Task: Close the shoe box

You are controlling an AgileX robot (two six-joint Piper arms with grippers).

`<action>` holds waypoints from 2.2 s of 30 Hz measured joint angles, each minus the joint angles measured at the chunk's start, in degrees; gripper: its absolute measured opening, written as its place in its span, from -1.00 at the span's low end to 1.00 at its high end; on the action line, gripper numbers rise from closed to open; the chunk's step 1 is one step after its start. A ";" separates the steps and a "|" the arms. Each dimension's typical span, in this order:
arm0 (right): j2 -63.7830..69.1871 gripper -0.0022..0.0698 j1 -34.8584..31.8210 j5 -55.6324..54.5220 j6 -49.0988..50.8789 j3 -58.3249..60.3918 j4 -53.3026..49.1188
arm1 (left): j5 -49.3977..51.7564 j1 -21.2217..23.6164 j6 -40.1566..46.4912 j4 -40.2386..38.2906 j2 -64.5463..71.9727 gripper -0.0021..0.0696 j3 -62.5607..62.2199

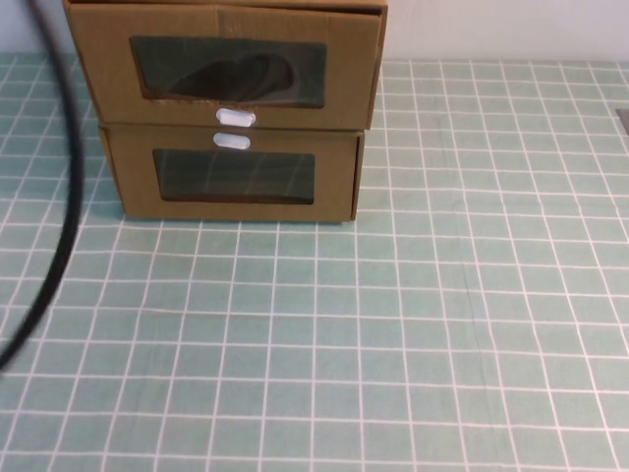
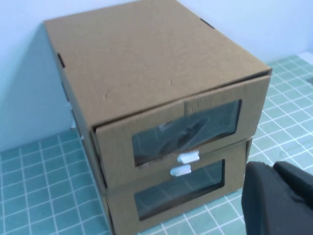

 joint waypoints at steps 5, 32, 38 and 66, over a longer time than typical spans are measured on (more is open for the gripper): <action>-13.18 -0.98 -2.23 -5.76 2.58 14.92 0.80 | -4.80 0.00 -1.20 0.66 -12.07 -0.96 14.32; -67.13 -0.98 -2.23 -20.79 18.77 80.06 -6.01 | -20.85 0.00 -15.00 5.45 -39.69 -0.96 56.02; -67.13 -0.98 -2.23 -20.92 18.77 80.19 -6.01 | -21.00 0.00 -15.03 5.45 -39.69 -0.96 56.02; -67.13 -0.98 -2.23 -21.07 18.77 80.19 -6.01 | -30.76 0.00 -15.24 17.27 -52.48 -0.96 79.27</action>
